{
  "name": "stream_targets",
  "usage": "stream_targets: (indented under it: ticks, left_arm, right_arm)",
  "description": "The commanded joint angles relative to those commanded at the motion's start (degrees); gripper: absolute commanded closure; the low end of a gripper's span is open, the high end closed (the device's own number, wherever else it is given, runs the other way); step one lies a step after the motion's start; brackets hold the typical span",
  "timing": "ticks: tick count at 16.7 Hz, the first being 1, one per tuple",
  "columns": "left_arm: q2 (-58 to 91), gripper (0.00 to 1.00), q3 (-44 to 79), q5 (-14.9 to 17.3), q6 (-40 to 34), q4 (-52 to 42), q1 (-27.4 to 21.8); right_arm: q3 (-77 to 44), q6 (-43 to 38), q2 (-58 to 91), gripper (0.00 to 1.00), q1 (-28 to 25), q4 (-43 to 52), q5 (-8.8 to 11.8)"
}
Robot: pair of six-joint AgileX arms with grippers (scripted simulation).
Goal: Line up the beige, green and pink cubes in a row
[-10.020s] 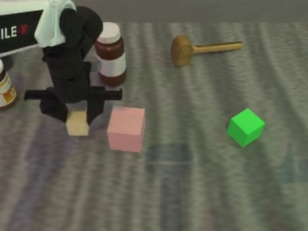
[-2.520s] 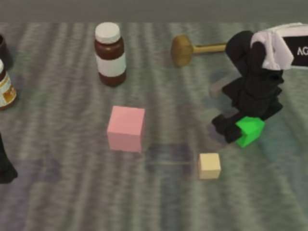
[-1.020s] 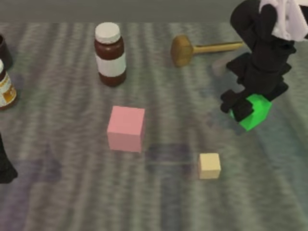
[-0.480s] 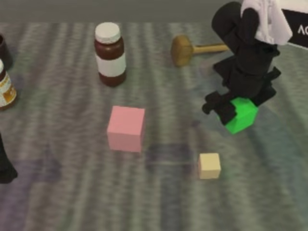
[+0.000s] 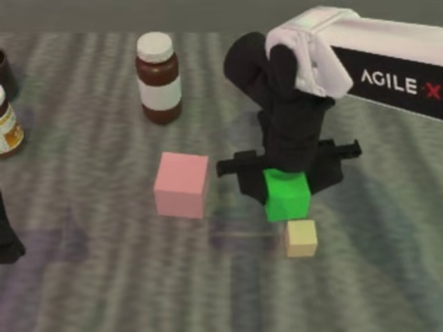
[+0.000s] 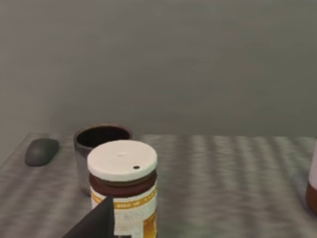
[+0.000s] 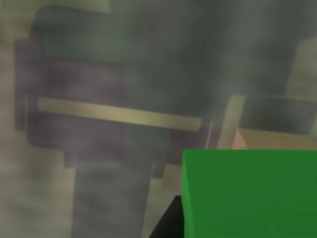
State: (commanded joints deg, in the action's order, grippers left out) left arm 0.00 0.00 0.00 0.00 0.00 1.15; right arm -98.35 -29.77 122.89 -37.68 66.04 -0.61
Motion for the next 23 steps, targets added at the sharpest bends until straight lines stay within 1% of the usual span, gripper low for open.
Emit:
stream_targets:
  ticks: [3,6,13,19,23]
  left_arm:
    - [0.0,0.00,0.0,0.0,0.0,0.0,0.0]
    - [0.0,0.00,0.0,0.0,0.0,0.0,0.0]
    - [0.0,0.00,0.0,0.0,0.0,0.0,0.0]
    - [0.0,0.00,0.0,0.0,0.0,0.0,0.0]
    - [0.0,0.00,0.0,0.0,0.0,0.0,0.0]
  right_arm:
    - [-0.2,-10.2,-0.8,1.00,-4.2,0.5,-0.2]
    - [-0.2,-15.0,-1.6,1.00,-6.5,0.5,-0.4]
    - [0.6,-15.2,-1.2,1.00,-6.5,-0.6,-0.3]
    - [8.4,-15.5,2.1,1.00,-6.8,-12.2,-0.4]
    - [9.4,-15.5,2.6,1.00,-6.9,-13.5,-0.5]
